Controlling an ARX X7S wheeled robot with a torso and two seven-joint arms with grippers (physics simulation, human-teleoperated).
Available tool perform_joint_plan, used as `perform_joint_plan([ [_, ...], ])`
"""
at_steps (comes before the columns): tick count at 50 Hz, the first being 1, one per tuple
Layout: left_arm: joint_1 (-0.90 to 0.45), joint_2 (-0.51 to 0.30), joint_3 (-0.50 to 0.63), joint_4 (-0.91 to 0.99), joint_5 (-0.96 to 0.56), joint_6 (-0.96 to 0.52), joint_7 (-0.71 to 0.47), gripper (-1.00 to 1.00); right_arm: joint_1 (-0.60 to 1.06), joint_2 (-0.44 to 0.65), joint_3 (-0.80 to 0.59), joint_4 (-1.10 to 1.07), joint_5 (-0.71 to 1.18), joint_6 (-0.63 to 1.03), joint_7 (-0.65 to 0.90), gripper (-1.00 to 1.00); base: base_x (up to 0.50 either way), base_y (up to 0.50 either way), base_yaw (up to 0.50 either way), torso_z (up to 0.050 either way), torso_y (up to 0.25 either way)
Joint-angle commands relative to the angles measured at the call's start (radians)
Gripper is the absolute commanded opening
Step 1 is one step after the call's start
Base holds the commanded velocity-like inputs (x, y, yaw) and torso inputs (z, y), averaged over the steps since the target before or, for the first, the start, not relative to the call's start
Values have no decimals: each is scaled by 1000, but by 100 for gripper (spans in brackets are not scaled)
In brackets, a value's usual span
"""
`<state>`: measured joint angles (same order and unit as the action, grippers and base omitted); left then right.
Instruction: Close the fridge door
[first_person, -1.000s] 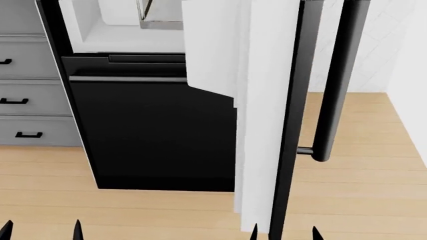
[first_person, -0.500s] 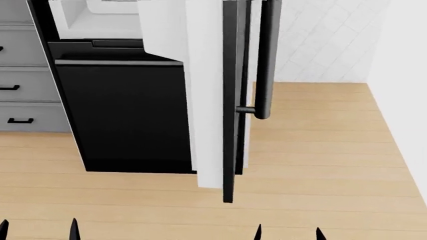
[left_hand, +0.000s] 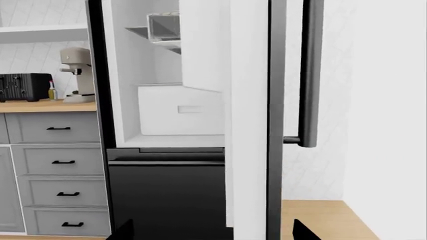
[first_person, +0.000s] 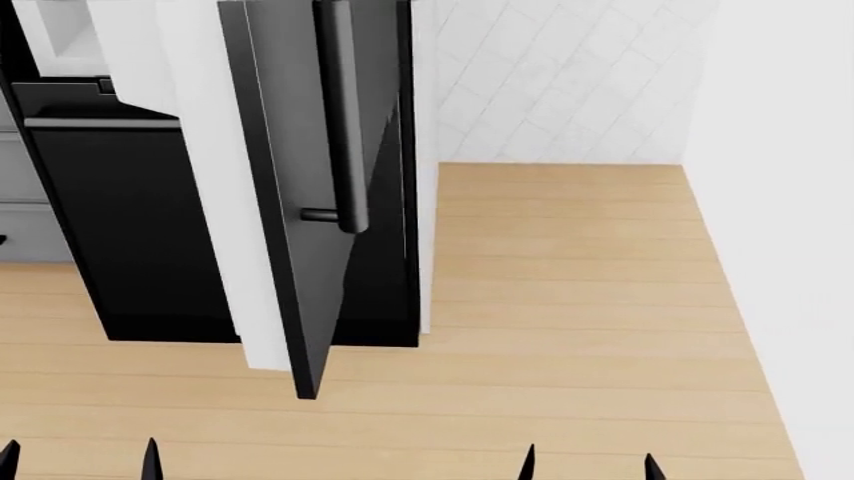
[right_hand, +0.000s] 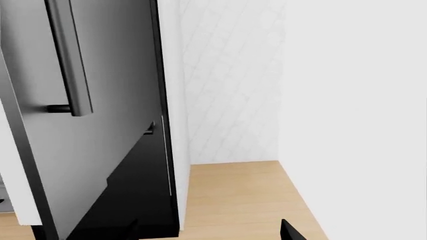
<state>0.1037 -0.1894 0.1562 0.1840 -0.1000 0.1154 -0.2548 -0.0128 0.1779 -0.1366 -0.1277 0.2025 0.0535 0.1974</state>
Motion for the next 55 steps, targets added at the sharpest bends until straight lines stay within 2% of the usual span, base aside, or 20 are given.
perform_joint_plan([
  [1, 2, -6, 8, 10, -3, -4, -8, 100, 3, 5, -3, 5, 11, -2, 5, 100, 12, -500, 0, 48, 0],
  [19, 0, -16, 14, 8, -12, 2, -17, 100, 10, 15, -23, 4, 3, -2, 15, 100, 107, -472, 0, 48, 0],
  [36, 0, -26, 14, 4, -23, 9, -26, 100, 11, 23, -37, -8, 19, 9, 18, 100, 459, -176, 0, 46, 0],
  [55, 6, -35, 19, 15, -30, 7, -39, 100, 26, 29, -61, 13, 8, -16, 19, 100, 458, -325, 0, 45, 0],
])
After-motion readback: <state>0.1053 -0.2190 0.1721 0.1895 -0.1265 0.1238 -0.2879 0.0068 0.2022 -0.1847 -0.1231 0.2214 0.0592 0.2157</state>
